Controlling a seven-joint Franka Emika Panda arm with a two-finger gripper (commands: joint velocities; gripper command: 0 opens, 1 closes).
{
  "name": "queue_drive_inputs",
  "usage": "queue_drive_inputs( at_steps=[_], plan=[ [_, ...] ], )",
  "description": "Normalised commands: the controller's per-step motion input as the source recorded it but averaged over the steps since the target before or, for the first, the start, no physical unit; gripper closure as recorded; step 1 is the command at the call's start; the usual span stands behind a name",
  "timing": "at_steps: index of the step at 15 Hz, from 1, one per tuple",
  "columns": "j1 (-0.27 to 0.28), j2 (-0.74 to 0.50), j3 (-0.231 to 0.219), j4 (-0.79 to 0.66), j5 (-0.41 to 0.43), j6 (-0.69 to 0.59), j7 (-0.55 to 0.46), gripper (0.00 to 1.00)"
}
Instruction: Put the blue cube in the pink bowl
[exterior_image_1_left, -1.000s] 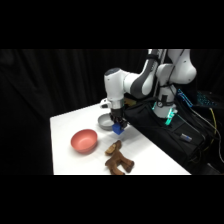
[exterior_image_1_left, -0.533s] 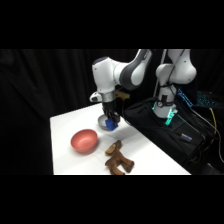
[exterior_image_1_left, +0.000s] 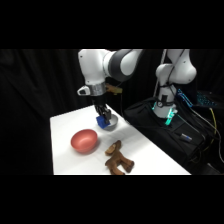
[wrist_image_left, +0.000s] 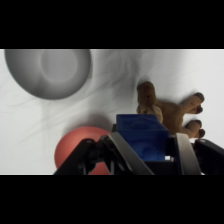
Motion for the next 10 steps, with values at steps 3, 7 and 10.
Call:
queue_drive_inputs(
  at_steps=[3, 7, 10],
  plan=[
    [0.013, 0.25, -0.076, 0.49, 0.085, -0.17, 0.10, 0.69],
    [-0.010, 0.23, -0.058, 0.43, 0.086, -0.10, 0.09, 0.69],
    [-0.021, 0.24, -0.038, 0.36, 0.100, 0.02, 0.10, 0.69]
  ],
)
